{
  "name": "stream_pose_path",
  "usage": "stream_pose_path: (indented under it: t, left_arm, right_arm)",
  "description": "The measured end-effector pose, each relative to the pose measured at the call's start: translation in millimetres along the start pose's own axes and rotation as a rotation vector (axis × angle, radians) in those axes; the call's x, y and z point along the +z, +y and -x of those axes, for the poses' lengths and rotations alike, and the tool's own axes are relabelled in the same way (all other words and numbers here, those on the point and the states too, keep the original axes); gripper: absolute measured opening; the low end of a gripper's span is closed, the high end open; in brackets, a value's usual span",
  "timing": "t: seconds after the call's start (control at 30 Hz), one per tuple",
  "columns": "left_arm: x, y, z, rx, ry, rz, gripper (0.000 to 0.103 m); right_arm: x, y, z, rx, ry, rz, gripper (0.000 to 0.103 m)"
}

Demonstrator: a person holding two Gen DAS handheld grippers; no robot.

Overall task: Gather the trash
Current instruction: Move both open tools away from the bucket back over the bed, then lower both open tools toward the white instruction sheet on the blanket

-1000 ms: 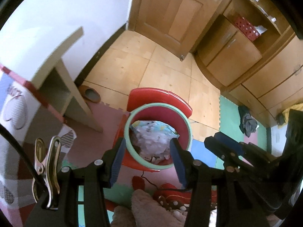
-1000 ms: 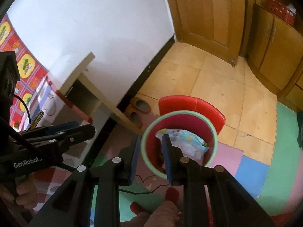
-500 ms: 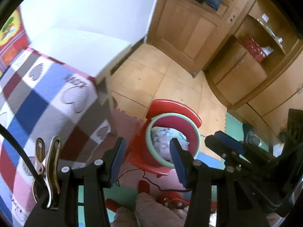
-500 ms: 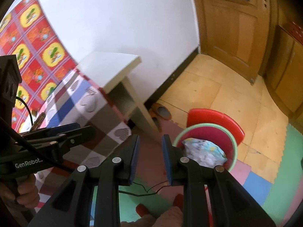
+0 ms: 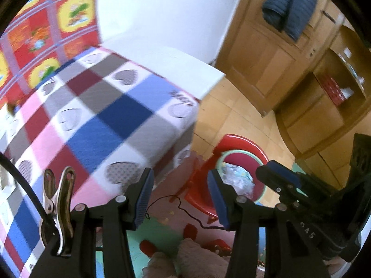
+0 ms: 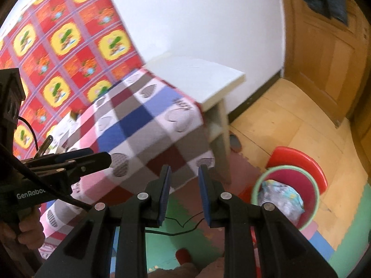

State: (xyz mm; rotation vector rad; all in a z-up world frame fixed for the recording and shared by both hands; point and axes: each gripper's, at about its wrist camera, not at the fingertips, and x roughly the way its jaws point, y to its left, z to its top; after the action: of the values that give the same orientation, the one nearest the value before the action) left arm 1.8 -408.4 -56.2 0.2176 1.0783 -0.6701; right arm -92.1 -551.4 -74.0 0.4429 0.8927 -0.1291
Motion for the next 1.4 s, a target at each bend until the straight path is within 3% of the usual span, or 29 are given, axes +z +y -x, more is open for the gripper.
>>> stream_pose_path:
  t: [0.93, 1.4]
  left_arm:
    - [-61.4, 218.9, 106.6, 0.246, -0.109, 0.357, 0.051]
    - [-77.7, 320.7, 130.9, 0.408, -0.122, 0.633, 0.051]
  right_arm:
    - [13.7, 210.9, -60.2, 0.244, 0.064, 0.333, 0.025]
    - [41.4, 285.5, -115.5, 0.393, 0.136, 0.481, 0.025]
